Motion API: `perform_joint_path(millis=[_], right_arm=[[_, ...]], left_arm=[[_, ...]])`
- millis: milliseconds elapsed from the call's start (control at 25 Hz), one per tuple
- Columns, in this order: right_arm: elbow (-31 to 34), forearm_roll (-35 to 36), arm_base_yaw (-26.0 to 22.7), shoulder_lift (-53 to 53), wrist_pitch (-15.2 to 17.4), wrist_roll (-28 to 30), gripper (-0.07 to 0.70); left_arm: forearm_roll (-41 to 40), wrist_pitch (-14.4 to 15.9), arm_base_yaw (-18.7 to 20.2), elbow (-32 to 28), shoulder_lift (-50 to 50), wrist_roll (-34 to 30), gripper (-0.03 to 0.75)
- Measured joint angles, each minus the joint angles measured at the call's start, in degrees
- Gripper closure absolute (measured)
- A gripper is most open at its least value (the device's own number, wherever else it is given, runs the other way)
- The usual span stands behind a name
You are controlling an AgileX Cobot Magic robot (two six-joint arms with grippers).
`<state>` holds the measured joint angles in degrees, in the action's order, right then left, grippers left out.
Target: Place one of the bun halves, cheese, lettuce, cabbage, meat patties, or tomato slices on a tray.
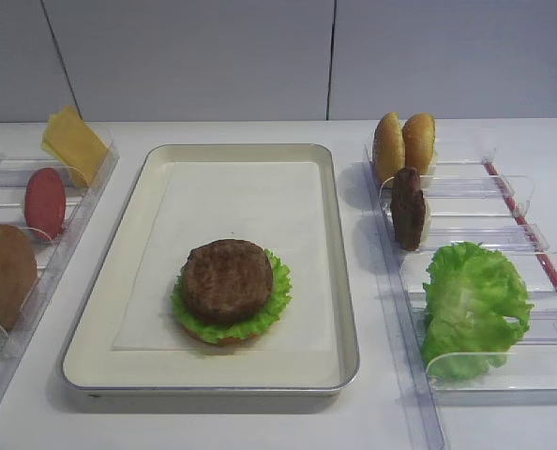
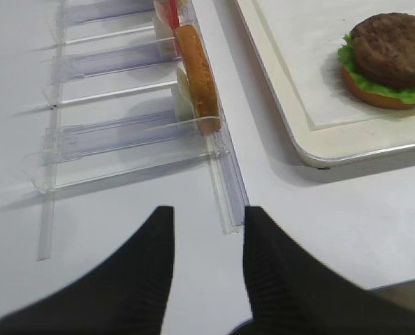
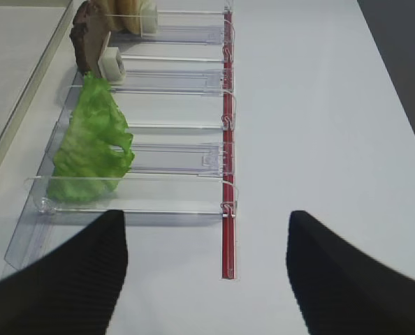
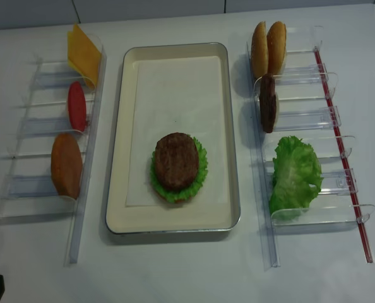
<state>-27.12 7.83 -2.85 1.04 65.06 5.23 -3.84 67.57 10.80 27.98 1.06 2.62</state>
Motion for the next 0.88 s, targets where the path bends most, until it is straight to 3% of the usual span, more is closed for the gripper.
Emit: perform_joint_path(millis=[880], right_arm=[[0.09,0.21,0.0,0.0,0.0,0.71,0.139]], left_arm=[[0.0,0.0,0.0,0.0,0.0,0.0,0.491]])
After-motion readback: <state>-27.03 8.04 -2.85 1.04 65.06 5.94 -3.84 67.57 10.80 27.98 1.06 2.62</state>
